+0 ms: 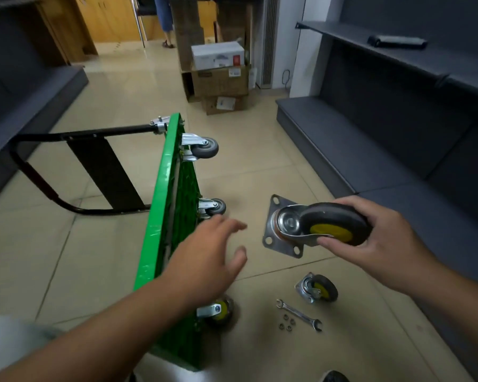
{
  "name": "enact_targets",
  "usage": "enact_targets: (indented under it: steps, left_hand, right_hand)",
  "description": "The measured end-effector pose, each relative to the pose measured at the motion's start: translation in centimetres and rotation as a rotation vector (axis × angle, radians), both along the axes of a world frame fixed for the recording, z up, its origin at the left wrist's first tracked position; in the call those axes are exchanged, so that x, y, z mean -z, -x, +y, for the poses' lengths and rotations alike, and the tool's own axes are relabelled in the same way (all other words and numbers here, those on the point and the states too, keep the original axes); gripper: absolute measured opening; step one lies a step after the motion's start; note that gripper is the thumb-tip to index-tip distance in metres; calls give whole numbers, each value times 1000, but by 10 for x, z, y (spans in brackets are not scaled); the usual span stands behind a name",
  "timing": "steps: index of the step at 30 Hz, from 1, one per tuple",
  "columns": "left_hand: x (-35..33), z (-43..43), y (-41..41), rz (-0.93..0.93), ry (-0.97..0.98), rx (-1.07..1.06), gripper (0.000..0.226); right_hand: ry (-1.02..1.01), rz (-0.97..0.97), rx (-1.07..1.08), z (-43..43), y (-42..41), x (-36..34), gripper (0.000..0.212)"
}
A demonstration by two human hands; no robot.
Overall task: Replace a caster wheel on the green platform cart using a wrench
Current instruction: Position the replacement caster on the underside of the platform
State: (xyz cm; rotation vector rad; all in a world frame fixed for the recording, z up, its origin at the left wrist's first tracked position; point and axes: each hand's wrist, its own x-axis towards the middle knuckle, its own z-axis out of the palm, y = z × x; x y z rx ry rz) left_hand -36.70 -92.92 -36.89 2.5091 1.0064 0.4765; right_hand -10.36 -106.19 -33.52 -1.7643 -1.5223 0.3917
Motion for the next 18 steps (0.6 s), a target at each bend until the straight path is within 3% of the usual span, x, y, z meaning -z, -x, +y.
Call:
enact_targets:
  steps: [4,11,15,18]
  left_hand:
    - [-28,27,45,-82,-16,-107,37]
    - [0,62,76,21,-17,-292,55]
    - [23,69,87,-18,207,-394,84]
    - [34,63,92,-58,296,-401,89]
  right_hand:
    - [-57,92,21,-6,40,1,46]
    - [-12,309,17,8,91,69,42]
    - [8,420,-48,26,106,97,39]
    - [45,502,-70,39,107,109,38]
